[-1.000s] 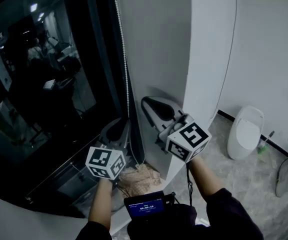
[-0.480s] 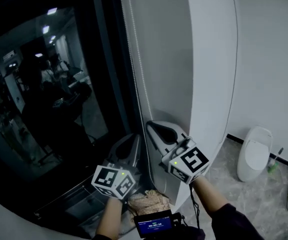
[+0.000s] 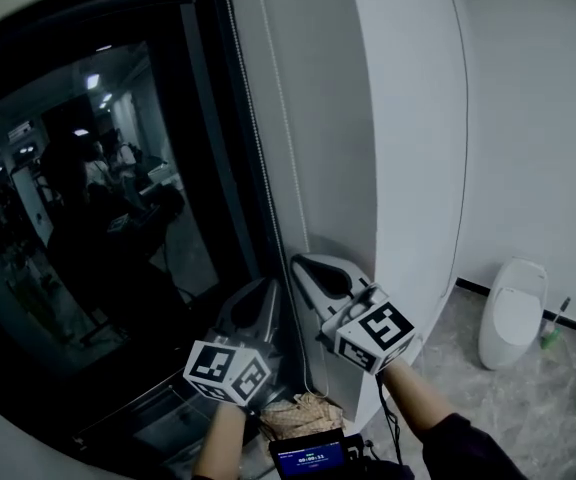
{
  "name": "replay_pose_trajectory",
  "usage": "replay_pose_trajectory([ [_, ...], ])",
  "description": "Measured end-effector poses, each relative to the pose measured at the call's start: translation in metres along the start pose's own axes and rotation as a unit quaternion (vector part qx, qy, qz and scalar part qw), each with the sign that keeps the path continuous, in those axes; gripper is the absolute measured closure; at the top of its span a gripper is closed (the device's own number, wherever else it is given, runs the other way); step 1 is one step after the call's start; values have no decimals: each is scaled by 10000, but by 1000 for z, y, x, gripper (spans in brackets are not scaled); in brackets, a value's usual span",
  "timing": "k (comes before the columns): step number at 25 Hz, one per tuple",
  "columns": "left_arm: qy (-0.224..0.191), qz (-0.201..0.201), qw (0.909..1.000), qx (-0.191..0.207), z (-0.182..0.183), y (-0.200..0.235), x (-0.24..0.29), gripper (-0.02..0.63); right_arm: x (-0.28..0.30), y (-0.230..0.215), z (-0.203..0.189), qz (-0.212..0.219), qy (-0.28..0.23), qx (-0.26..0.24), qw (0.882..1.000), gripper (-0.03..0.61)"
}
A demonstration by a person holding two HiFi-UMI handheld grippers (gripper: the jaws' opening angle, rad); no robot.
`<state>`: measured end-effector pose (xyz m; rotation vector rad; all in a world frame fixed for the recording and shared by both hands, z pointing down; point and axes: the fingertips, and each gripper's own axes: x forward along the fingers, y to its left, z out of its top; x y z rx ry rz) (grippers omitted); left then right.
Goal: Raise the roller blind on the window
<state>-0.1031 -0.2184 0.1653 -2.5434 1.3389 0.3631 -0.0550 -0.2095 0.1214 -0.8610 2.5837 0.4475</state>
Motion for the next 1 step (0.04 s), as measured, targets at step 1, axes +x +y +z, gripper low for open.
replay_pose_trajectory([
  [1, -24, -3, 10000, 41, 4, -1, 4, 607, 1, -3, 4, -3, -10, -12, 10000, 571],
])
